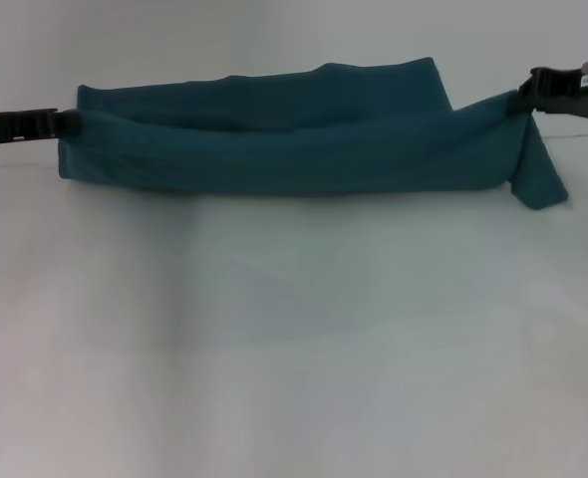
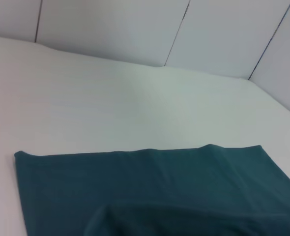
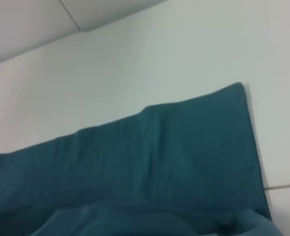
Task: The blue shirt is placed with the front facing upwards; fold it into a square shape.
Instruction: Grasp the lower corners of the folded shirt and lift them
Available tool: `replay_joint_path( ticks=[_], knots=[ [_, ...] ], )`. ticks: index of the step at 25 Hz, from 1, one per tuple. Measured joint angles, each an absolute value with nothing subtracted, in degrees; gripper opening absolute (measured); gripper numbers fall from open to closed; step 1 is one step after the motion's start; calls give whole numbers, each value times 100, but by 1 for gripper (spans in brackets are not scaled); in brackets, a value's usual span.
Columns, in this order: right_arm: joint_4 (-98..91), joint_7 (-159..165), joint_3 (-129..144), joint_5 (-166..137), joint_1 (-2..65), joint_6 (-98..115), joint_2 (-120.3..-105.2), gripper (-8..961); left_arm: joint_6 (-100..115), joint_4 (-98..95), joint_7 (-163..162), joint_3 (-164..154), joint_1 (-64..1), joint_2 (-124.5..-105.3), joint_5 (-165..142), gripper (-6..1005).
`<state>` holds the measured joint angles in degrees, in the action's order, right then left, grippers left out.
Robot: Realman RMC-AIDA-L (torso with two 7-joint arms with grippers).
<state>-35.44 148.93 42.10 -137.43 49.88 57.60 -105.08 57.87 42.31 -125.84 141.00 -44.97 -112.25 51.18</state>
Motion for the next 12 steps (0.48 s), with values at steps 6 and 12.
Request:
replay_joint_path(
  ticks=[6,12],
  knots=[
    [-3429,14828,4224,-13758,5039,5653,-10439,31,5644,4115,-12579,14095,-4601,-11146,5112,63],
    [-3414,14828,4276,-13765,4992,5738,-10428,31,5825,4179,-12586,14115,-4515,-11159,5116,63]
  ],
)
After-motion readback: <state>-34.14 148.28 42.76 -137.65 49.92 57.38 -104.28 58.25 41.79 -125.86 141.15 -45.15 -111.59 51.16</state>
